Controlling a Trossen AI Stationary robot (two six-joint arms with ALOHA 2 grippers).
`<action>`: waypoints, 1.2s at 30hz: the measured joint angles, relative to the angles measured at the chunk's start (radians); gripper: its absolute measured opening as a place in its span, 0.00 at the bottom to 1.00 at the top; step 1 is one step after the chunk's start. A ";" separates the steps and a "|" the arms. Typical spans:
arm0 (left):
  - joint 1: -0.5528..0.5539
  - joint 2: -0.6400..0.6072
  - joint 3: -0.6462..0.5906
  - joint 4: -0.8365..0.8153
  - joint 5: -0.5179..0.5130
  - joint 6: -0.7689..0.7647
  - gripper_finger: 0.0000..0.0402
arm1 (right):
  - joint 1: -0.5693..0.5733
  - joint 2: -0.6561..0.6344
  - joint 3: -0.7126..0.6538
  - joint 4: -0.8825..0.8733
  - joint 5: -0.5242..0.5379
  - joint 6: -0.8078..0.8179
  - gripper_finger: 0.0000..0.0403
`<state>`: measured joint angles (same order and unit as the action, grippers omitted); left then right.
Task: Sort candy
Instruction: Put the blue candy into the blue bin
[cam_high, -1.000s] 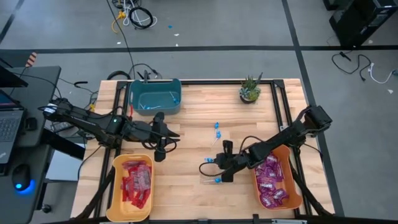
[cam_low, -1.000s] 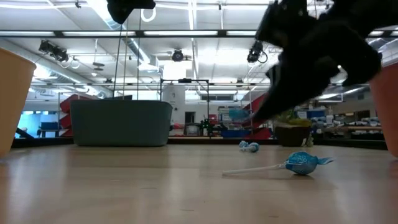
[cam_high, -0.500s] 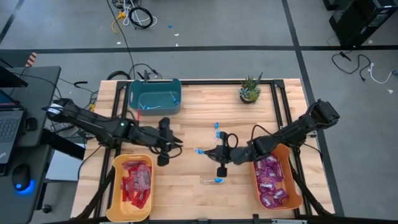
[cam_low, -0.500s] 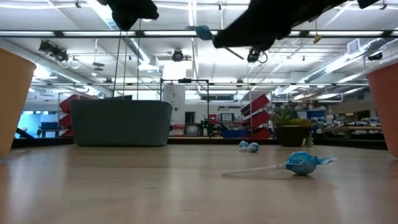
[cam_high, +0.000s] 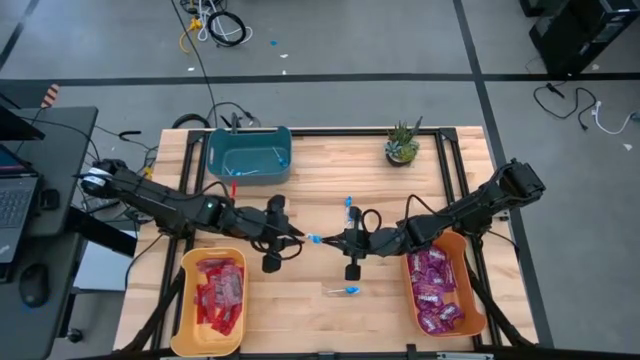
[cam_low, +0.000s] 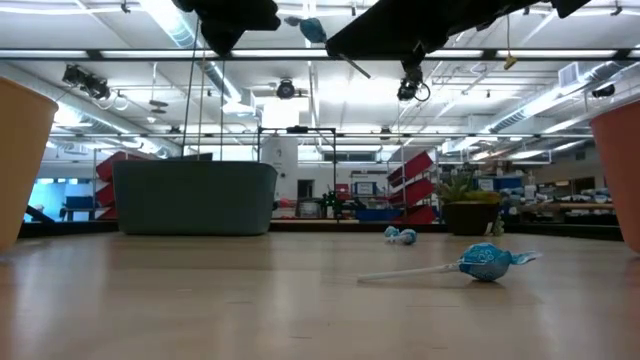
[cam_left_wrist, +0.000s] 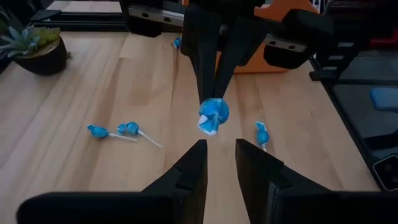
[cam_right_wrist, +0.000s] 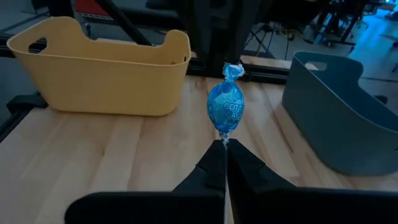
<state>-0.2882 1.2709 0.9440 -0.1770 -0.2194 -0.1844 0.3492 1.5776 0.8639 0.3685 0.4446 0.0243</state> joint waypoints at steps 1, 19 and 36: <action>0.000 0.000 0.000 0.007 0.000 0.000 0.23 | 0.000 0.000 0.000 0.005 0.000 -0.004 0.00; 0.000 0.050 0.000 0.078 -0.049 0.033 0.34 | -0.014 0.000 0.000 0.050 -0.012 -0.078 0.00; 0.000 0.072 0.000 0.153 -0.056 0.072 0.34 | -0.025 0.000 0.000 0.064 -0.032 -0.095 0.00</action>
<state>-0.2882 1.3429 0.9440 -0.0245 -0.2756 -0.1125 0.3244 1.5780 0.8639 0.4323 0.4129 -0.0705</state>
